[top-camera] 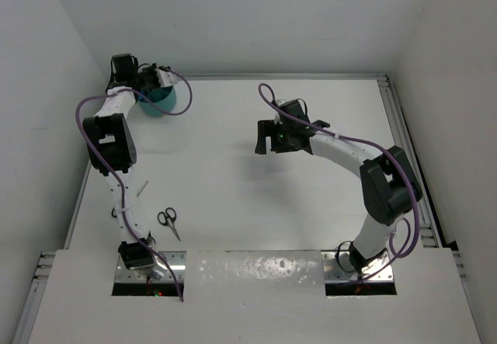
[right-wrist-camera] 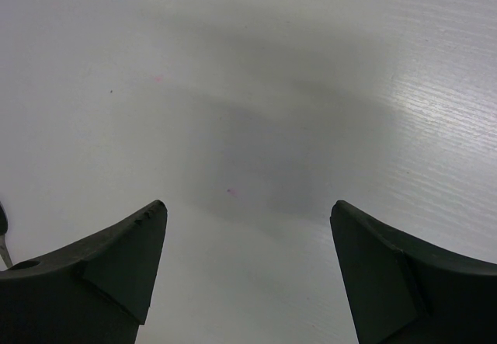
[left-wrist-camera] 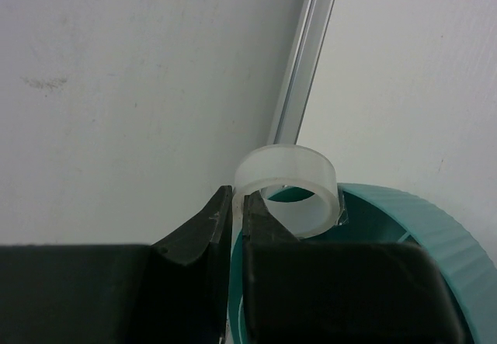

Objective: Sort the stationery into containers
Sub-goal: Place the stationery in the storage box.

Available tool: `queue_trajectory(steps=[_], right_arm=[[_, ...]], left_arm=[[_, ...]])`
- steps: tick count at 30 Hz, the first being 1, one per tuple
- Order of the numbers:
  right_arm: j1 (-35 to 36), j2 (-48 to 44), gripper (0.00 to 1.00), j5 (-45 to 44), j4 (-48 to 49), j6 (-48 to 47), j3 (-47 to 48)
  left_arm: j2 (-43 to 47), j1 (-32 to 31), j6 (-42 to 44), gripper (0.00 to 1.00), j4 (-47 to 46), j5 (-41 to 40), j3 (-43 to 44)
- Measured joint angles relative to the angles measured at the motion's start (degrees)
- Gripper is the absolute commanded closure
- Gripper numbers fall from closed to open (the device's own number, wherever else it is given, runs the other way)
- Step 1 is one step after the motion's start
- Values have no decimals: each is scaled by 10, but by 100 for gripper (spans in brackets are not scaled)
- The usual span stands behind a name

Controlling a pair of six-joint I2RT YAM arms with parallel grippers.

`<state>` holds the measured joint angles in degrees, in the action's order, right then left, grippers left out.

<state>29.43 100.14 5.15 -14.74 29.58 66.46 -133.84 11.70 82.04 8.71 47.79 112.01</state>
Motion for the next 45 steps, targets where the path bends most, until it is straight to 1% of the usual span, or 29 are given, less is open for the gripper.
queue_trajectory(steps=[8, 28, 29, 32, 33, 34, 36, 38, 45], right_arm=[[0, 0, 15, 0, -1, 0, 0], [0, 0, 15, -20, -8, -26, 1], [0, 1, 15, -20, -8, -26, 2], [0, 1, 15, -20, -8, -26, 4], [0, 1, 15, -20, -8, -26, 4], [0, 1, 15, -20, -8, -26, 4], [0, 1, 15, -20, -9, -26, 4], [0, 1, 15, -20, -9, -26, 4], [0, 0, 15, -21, -9, -26, 4]], left_arm=[[0, 0, 23, 100, 4, -13, -1], [-1, 8, 33, 99, -1, -26, -9], [-1, 8, 34, 97, -4, -26, -12], [-1, 8, 38, 78, -19, -25, -23], [-1, 7, 41, 62, -26, -26, -23], [-1, 7, 46, 55, -37, -24, -23], [0, 8, 44, 45, -54, -22, -23], [0, 8, 40, 42, -69, -23, -23], [0, 8, 30, 42, -80, -19, -23]])
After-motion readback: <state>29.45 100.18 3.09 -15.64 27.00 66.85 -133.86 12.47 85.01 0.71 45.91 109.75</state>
